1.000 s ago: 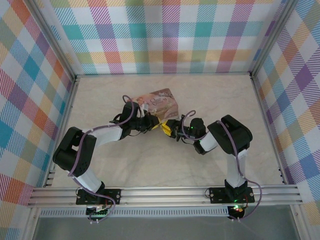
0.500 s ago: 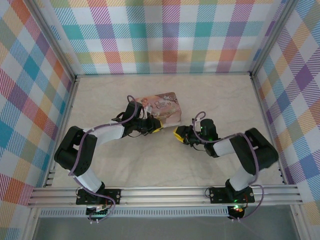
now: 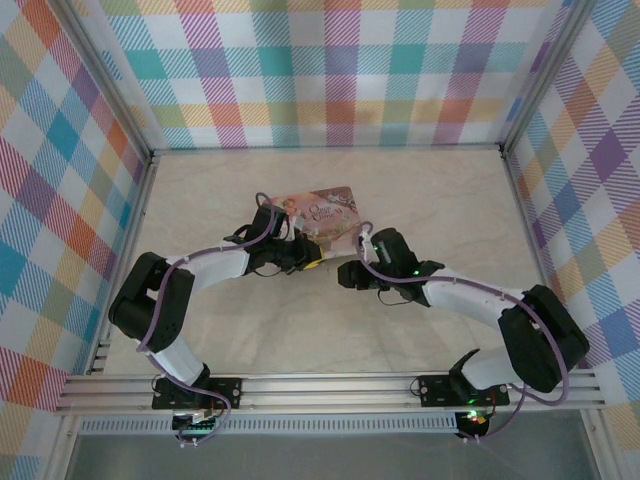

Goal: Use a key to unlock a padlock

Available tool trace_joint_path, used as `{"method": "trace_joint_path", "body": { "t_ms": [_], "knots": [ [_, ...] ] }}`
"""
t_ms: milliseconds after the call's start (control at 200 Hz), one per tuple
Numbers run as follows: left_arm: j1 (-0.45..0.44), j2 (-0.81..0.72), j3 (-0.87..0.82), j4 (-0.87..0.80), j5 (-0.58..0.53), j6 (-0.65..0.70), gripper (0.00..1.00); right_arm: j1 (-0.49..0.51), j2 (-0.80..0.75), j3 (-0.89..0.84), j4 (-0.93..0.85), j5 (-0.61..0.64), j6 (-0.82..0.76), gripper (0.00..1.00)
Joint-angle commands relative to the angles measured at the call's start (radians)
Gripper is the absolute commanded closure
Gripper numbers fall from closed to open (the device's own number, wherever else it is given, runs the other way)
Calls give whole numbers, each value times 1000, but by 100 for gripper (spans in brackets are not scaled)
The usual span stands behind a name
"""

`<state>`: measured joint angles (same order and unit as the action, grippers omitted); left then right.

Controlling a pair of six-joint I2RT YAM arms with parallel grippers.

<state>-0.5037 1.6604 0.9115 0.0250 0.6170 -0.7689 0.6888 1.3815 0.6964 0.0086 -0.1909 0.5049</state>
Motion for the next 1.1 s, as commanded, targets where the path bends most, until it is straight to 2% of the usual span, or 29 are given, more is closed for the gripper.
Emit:
{"method": "trace_joint_path", "body": {
  "t_ms": [0, 420, 775, 1095],
  "knots": [
    [-16, -4, 33, -15, 87, -15, 100, 27, -2, 56, -69, 85, -158, 56],
    [-16, -17, 58, -39, 109, -11, 100, 76, 121, 191, -78, 103, -274, 50],
    [-16, -15, 77, -50, 119, -6, 100, 101, 195, 244, -96, 142, -316, 51],
    [-17, -10, 82, -54, 122, -6, 100, 110, 191, 261, -113, 197, -347, 54]
  ]
}}
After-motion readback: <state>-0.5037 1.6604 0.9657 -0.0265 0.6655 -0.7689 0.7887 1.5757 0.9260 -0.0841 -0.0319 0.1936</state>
